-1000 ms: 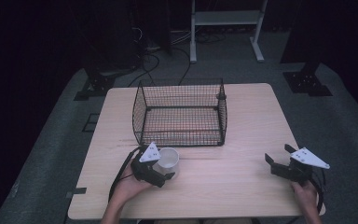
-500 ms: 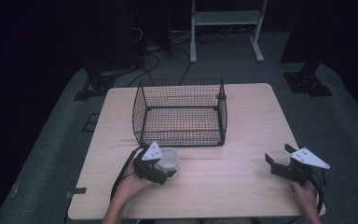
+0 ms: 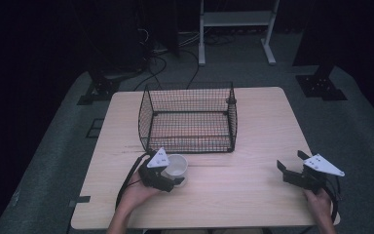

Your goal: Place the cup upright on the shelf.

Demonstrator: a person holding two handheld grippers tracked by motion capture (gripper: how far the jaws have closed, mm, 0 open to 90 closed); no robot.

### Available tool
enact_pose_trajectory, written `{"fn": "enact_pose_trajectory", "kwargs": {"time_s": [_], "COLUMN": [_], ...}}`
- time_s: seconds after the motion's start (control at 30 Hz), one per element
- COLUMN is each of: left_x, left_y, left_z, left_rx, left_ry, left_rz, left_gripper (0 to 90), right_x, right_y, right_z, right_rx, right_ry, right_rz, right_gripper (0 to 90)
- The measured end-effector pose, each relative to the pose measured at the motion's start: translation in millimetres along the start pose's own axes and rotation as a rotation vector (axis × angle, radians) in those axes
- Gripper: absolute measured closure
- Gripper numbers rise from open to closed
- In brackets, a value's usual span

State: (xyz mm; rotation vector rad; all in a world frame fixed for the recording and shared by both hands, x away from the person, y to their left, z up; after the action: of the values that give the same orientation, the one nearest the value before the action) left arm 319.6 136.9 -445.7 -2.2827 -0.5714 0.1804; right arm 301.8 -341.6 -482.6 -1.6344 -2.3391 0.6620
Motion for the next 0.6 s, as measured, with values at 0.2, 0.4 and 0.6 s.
{"fn": "enact_pose_trajectory", "kwargs": {"time_s": [0.2, 0.4, 0.6], "left_x": [-0.1, -0.3, 0.6], "left_y": [-8.8, -14.7, -18.2], "left_z": [-10.7, -21.6, -29.8], "left_rx": [-0.024, -0.042, -0.051], "left_ry": [0.020, 0.037, 0.047], "left_rz": [0.001, 0.013, 0.028], "left_gripper": [20.8, 20.9, 20.9], "right_x": [0.1, 0.0, -0.3], "right_y": [0.0, 0.0, -0.1], "right_z": [0.0, 0.0, 0.0], "right_rx": [0.000, 0.000, -0.001], "right_ry": [0.000, 0.002, 0.005], "right_rz": [0.001, -0.001, -0.002], "right_gripper": [13.1, 13.0, 13.1]}}
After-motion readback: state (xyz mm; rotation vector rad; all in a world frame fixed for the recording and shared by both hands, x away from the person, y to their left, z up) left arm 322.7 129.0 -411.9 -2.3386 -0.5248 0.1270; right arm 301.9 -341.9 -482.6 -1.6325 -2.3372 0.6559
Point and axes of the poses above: each handheld gripper's, and its own axes: y roughly forward along the jaws, z roughly out of its underside, x roughly to its left, the point moved 1 cm from there along y, roughly forward along the jaws, and after that the axes turned 7 degrees about x, right-handed, at the moved point
